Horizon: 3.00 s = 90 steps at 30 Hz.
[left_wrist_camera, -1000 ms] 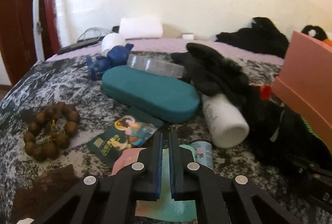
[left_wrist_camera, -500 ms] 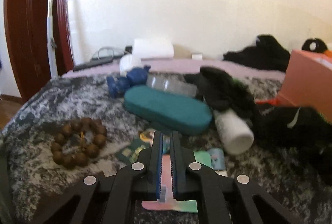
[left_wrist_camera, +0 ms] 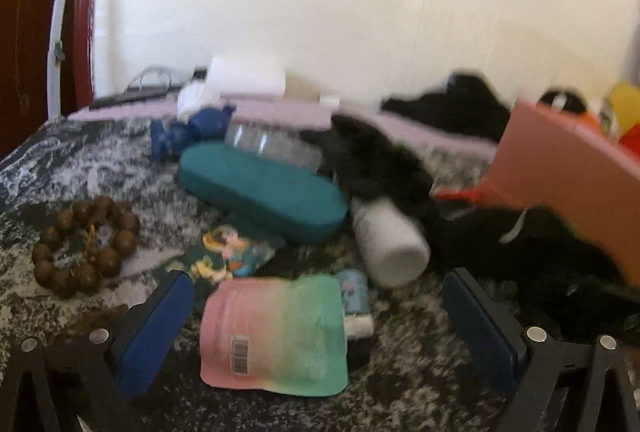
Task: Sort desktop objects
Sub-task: 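Close the left gripper on the pink-green pouch and lift it, then drop the pouch from the left gripper and glove from the right into the box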
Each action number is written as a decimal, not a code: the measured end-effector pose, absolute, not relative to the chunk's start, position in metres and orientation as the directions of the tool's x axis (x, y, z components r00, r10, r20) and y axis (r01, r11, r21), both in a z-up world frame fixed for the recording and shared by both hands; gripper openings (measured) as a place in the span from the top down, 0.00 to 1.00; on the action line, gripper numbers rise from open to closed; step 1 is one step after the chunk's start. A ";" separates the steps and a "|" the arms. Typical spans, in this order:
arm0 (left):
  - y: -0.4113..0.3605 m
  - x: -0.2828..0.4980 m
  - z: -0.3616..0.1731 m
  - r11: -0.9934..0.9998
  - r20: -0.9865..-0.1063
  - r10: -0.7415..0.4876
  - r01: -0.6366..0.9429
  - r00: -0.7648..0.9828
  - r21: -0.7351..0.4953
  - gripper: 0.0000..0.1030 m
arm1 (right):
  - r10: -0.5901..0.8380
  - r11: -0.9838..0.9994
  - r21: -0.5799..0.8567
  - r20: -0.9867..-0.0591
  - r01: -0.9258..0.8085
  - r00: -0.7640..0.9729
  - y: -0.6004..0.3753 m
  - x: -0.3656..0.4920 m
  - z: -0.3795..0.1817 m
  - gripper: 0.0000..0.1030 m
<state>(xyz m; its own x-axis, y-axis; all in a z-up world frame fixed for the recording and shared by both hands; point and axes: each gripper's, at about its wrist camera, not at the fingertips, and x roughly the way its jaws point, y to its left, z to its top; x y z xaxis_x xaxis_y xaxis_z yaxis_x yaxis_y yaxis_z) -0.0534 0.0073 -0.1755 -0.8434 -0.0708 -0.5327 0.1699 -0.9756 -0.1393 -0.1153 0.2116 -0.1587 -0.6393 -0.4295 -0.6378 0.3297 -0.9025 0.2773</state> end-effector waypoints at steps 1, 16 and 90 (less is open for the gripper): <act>0.008 -0.058 -0.179 -0.976 -0.557 -0.070 0.171 -0.828 -0.132 0.00 | -0.436 -0.900 0.286 -0.636 0.330 -0.637 0.212 -0.115 -0.158 0.72; -0.008 -0.080 -0.201 -0.955 -0.675 -0.097 0.258 -0.732 -0.144 0.14 | -0.450 -0.893 0.309 -0.616 0.327 -0.646 0.218 -0.111 -0.152 0.71; 0.005 0.006 -0.049 -0.935 -0.455 0.060 0.110 -0.889 -0.338 0.01 | -0.490 -0.869 0.160 -0.409 0.468 -0.770 0.241 -0.024 0.007 0.00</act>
<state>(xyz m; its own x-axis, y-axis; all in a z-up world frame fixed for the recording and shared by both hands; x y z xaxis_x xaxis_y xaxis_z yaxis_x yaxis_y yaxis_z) 0.0060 0.0046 -0.0492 -0.8885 0.0598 -0.4549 0.1100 -0.9348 -0.3377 -0.0241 0.2413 0.0068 -0.7695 -0.4902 -0.4092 0.4683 -0.8689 0.1603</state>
